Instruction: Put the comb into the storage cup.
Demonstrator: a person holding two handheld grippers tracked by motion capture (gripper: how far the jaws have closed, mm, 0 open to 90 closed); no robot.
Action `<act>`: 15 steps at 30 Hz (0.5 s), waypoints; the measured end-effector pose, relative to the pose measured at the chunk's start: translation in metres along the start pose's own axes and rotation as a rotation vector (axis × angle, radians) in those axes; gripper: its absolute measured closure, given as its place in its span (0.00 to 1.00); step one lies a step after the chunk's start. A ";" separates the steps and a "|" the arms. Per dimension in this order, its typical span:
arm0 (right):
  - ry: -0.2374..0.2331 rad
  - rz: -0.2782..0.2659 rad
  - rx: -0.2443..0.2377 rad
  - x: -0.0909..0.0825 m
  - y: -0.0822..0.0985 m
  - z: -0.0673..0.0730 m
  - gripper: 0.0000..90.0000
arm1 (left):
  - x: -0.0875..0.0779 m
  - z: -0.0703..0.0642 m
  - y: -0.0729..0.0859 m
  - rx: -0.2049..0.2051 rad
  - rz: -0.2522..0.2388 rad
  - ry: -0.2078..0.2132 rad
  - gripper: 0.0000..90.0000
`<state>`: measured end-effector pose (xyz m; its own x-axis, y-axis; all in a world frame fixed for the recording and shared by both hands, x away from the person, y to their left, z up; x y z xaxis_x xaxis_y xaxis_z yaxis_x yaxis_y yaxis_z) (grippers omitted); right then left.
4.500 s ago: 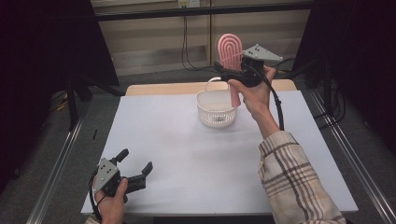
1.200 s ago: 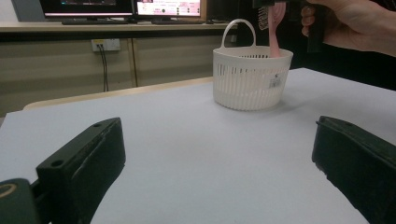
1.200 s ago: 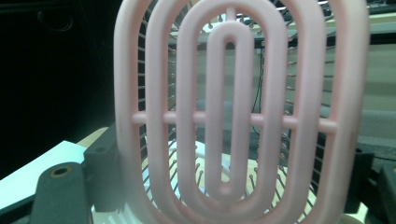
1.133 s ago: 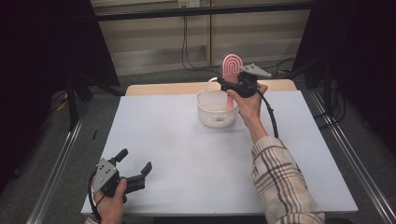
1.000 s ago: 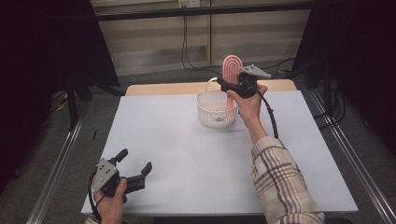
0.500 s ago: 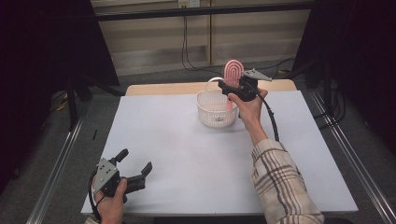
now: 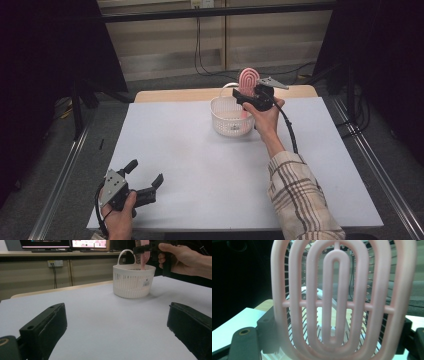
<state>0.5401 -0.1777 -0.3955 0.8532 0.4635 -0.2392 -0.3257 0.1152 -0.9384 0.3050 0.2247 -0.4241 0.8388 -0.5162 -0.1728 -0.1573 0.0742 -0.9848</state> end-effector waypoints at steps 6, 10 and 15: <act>-0.002 0.008 0.016 -0.001 0.003 -0.003 0.22 | 0.001 0.000 0.000 -0.002 0.001 0.001 0.03; -0.002 0.006 0.021 -0.001 0.003 -0.004 0.22 | 0.000 0.000 0.000 0.000 0.001 0.004 0.03; -0.002 0.006 0.031 -0.002 0.003 -0.006 0.22 | 0.001 0.000 0.000 -0.002 0.001 0.000 0.03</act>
<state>0.5401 -0.1833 -0.3991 0.8505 0.4656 -0.2447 -0.3437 0.1398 -0.9286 0.3055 0.2247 -0.4245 0.8385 -0.5165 -0.1735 -0.1588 0.0729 -0.9846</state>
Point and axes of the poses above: each handheld gripper's, and its own axes: x roughly forward along the jaws, y roughly out of its underside, z roughly to its left, the point moved 2 cm from there along x, roughly forward along the jaws, and after that the axes turned 4 degrees about -y, right-handed, at the moved point
